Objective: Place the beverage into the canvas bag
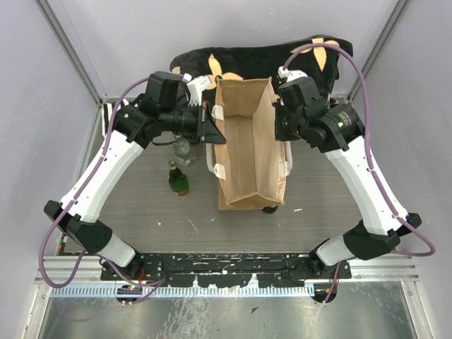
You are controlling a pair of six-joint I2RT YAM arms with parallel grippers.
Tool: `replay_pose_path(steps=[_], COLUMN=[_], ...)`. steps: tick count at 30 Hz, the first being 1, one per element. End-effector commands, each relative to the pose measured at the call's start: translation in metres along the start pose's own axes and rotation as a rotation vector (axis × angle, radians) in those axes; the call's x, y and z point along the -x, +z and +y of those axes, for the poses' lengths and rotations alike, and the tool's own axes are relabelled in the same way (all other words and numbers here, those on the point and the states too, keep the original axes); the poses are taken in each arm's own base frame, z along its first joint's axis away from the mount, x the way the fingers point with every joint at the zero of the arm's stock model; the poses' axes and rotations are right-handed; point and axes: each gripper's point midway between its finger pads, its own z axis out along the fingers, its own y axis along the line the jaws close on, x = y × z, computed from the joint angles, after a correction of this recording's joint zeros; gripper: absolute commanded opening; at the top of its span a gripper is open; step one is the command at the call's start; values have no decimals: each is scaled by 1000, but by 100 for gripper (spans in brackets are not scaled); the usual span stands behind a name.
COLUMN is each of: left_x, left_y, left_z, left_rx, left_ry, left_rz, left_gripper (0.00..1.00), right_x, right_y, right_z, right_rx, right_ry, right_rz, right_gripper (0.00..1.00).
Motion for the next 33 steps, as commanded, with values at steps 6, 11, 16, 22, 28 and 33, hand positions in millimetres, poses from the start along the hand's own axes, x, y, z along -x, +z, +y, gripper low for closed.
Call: replay_pose_path(steps=[6, 11, 16, 22, 28, 33], left_x=[47, 59, 53, 37, 18, 2], left_y=[-36, -54, -62, -58, -55, -58], left_z=[-11, 11, 28, 40, 47, 44], left_rx=[-22, 41, 77, 93, 99, 81], left_ry=[63, 39, 15, -7, -19, -35], left_rz=[-197, -234, -220, -184, -137, -104], left_gripper=[0, 0, 0, 0, 0, 0], right_x=[67, 73, 69, 49, 22, 3], right_y=[-20, -2, 15, 34, 47, 41], right_z=[21, 47, 62, 77, 85, 93], right_rx=[126, 214, 269, 325, 355, 370], right_ry=[4, -2, 5, 17, 27, 18], right_rz=[-276, -258, -242, -171, -95, -54], right_gripper=[1, 1, 1, 1, 1, 1])
